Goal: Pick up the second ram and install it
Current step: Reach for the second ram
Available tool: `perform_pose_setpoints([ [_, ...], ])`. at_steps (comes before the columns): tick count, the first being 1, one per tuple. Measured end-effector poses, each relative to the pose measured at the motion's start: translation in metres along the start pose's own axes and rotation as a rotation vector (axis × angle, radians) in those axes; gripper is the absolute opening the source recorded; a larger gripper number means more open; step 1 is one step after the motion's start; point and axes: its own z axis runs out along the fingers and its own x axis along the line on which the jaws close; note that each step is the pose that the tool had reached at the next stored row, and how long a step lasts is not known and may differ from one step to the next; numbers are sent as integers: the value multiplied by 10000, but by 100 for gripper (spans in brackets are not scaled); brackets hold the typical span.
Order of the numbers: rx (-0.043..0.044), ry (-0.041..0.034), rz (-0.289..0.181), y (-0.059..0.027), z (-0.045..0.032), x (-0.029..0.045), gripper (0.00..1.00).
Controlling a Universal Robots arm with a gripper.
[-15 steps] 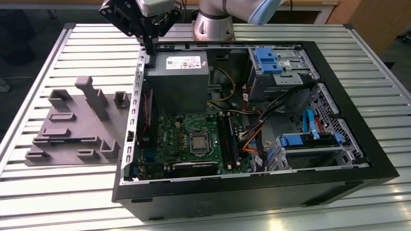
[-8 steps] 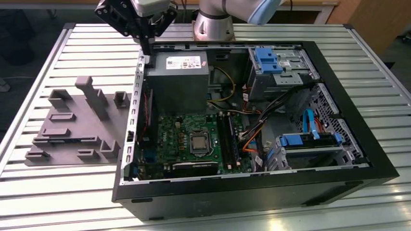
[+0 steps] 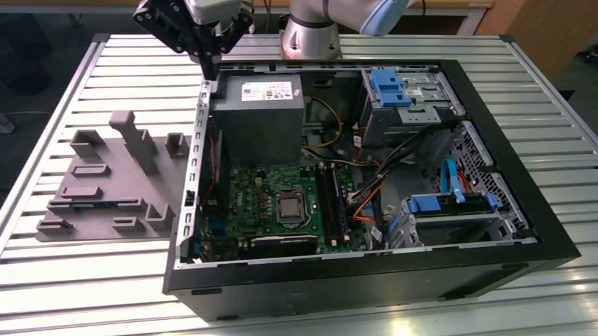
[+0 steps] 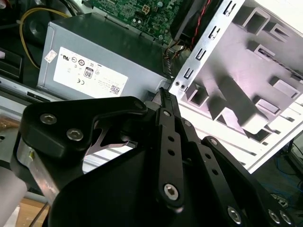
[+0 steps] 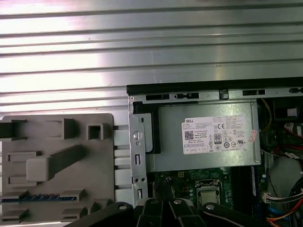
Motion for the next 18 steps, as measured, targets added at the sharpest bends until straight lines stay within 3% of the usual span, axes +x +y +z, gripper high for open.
perform_pose_setpoints([
  [18, 0, 0, 0, -9, 1, 122, 13],
])
